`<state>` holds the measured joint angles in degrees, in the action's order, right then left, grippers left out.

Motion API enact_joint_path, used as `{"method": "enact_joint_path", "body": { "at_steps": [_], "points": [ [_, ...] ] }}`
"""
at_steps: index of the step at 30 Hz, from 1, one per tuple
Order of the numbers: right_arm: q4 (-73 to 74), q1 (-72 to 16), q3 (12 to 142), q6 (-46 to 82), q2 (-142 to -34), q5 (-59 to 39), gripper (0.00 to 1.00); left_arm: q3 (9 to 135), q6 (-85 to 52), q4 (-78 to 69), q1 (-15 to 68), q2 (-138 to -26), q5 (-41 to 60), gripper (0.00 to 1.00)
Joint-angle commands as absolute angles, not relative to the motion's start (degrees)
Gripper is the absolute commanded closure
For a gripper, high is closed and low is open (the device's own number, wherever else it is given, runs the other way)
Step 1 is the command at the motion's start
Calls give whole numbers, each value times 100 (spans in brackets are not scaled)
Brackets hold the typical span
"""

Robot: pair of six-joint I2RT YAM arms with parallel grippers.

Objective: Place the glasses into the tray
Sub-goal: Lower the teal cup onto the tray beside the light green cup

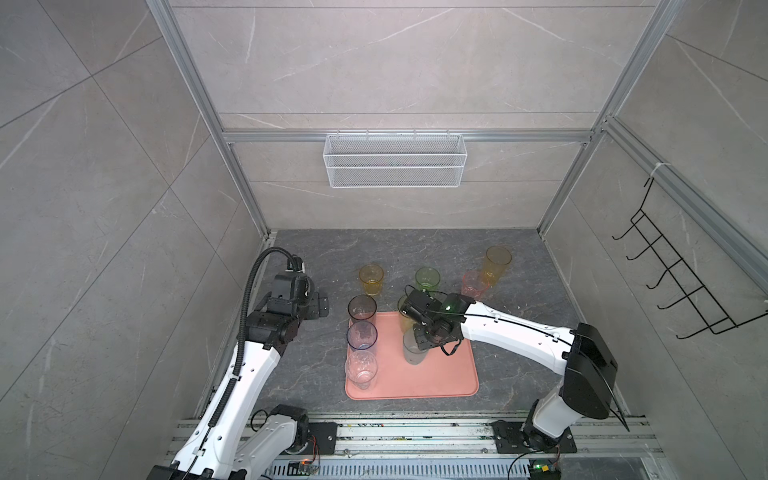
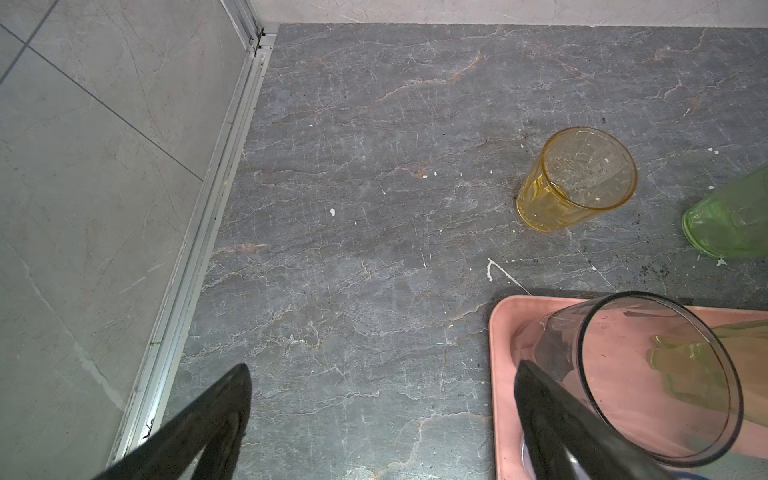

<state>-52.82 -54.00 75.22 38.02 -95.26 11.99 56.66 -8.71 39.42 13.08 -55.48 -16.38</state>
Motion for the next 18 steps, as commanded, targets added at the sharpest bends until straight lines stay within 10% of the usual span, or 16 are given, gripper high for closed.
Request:
{"method": "enact_joint_path", "body": {
  "at_steps": [1, 18],
  "points": [
    [-5309, -5436, 7669, 3938, -9675, 1266, 100, 5778, -778, 3963, 1272, -5526, -1677, 1],
    [-5449, -5427, 7818, 4021, -9616, 1204, 74, 5783, -777, 3964, 1274, -5513, -1669, 1]
  ]
}}
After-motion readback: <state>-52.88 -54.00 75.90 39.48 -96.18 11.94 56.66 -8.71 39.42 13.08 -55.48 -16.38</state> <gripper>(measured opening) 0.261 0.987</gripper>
